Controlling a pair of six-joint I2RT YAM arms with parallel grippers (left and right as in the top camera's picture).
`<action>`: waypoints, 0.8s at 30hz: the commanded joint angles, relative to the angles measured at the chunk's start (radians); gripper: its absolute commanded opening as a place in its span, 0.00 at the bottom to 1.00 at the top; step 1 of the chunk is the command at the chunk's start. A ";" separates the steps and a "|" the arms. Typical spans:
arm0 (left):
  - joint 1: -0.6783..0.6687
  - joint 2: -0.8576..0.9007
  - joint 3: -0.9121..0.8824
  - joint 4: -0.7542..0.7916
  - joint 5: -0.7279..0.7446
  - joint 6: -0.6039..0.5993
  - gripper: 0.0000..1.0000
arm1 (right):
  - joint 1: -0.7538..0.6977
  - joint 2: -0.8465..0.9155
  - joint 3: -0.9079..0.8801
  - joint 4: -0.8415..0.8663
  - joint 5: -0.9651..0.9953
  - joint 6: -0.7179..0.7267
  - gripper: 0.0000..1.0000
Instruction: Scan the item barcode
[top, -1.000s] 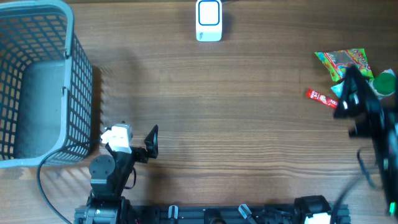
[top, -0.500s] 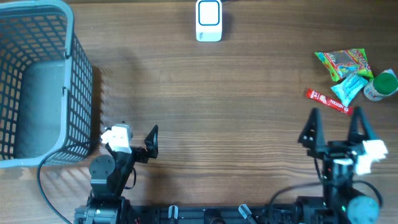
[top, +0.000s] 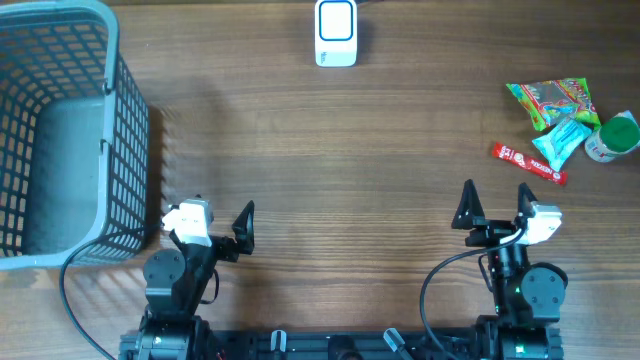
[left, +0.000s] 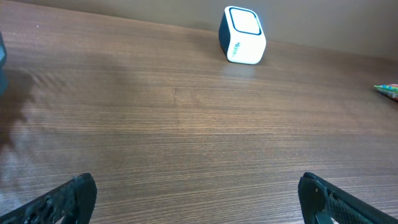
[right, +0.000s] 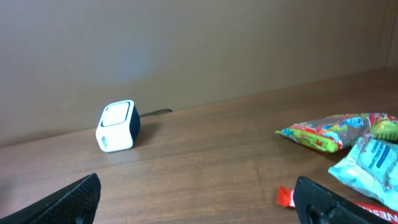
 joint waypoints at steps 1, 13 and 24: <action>-0.003 -0.002 -0.001 -0.005 0.012 -0.003 1.00 | 0.026 -0.014 -0.001 0.003 0.006 0.015 1.00; -0.003 -0.002 -0.001 -0.005 0.012 -0.003 1.00 | 0.032 -0.014 -0.001 0.003 0.006 0.015 1.00; -0.002 -0.117 -0.013 0.006 -0.125 0.055 1.00 | 0.032 -0.014 -0.001 0.003 0.006 0.016 1.00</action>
